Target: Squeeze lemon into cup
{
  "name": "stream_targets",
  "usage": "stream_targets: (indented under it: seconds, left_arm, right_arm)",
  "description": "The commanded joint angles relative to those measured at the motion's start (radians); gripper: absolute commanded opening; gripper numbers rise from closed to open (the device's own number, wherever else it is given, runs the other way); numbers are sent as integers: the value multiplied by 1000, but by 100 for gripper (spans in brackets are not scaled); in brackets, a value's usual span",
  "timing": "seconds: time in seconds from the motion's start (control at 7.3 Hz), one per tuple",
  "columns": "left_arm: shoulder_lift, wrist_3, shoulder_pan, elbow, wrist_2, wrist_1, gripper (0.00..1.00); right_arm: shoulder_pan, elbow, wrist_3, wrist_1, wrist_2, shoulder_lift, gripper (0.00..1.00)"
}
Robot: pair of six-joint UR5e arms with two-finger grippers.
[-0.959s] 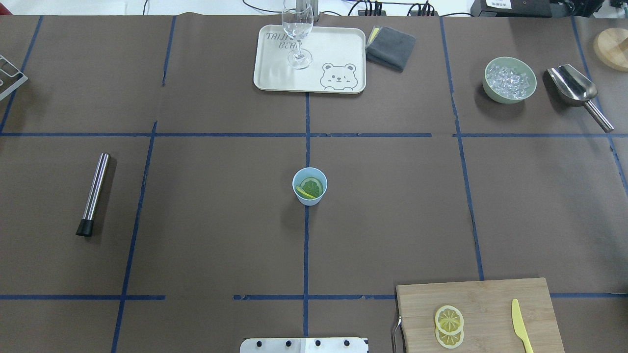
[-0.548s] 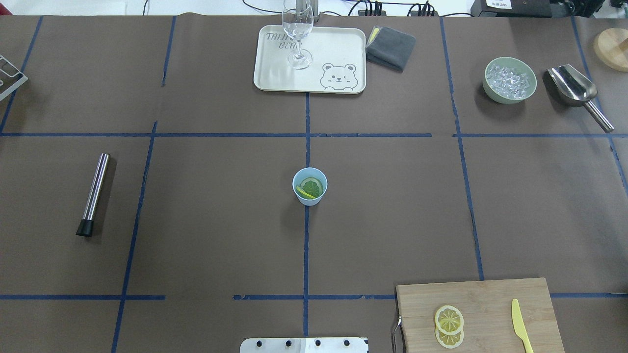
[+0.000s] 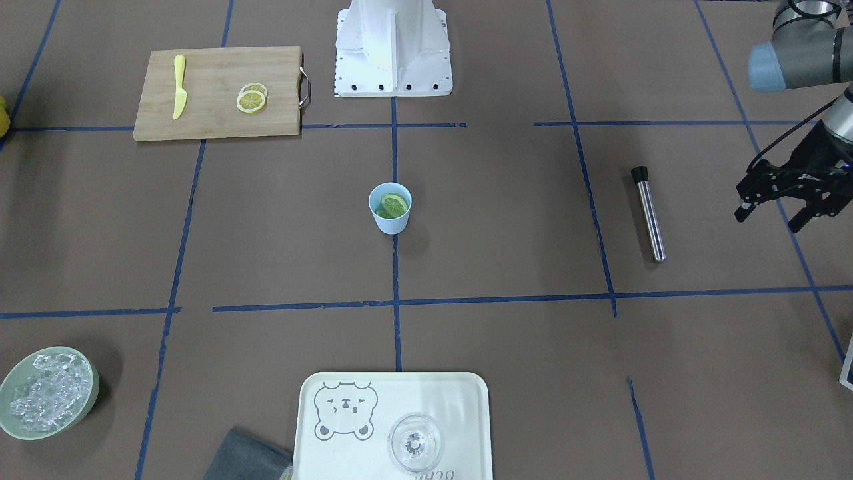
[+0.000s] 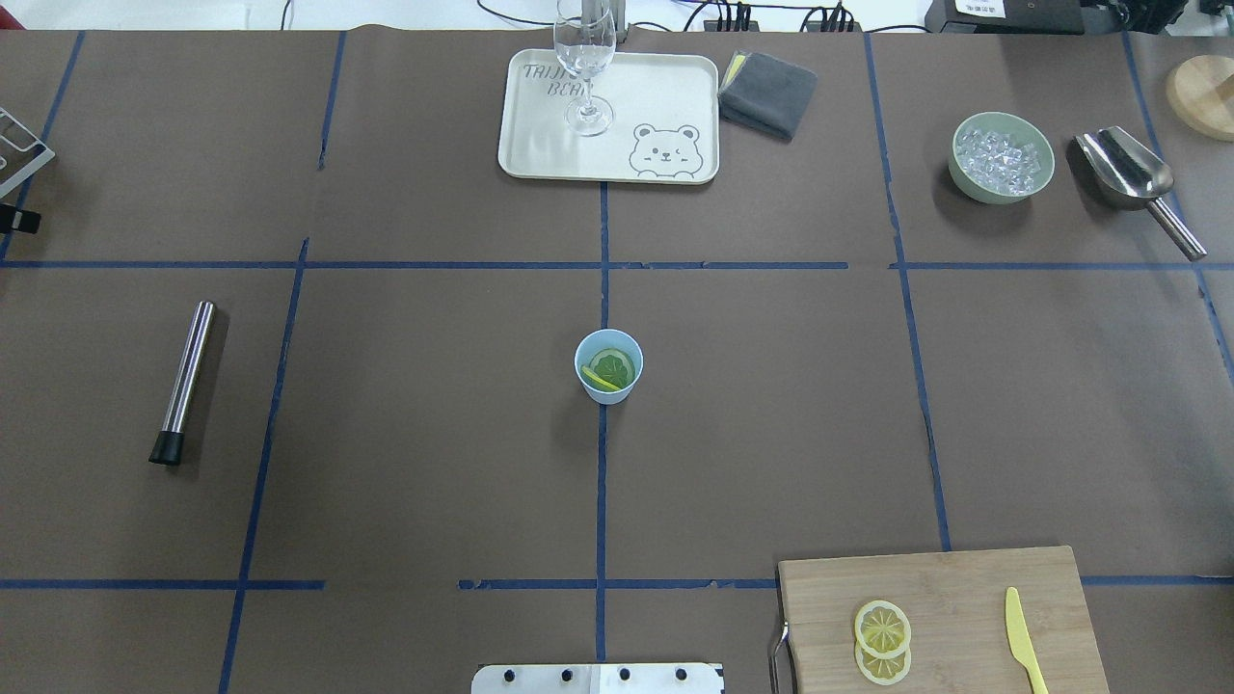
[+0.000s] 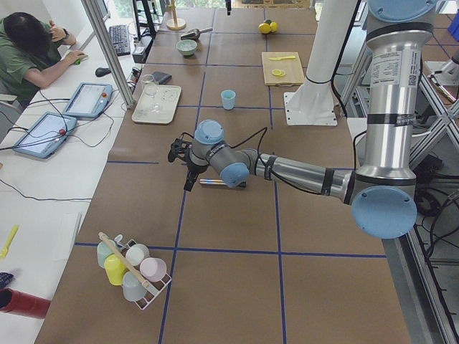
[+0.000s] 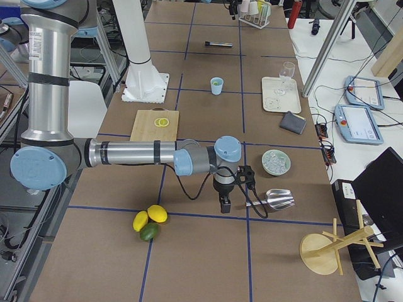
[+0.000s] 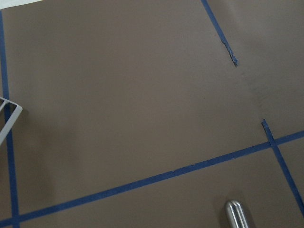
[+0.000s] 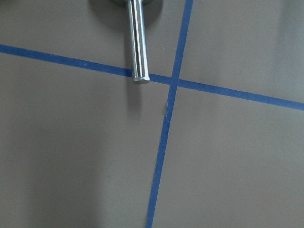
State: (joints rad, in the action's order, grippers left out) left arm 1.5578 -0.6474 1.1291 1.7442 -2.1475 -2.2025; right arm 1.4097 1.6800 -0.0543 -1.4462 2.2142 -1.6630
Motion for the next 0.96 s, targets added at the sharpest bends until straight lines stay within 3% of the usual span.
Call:
stream_targets:
  seconds: [0.0,0.27,0.82]
  left_arm:
    - [-4,-139,-102,5,20,-2,86]
    - [-2,-278,-201,-6,92,-26,69]
    - [33,-284,-264,-77,135,-23,67]
  right_arm:
    - [0,-17,1,3,-4,2,100]
    - [0,-23,1,3,-4,2,100]
    - [0,-20,1,4,-4,2,100]
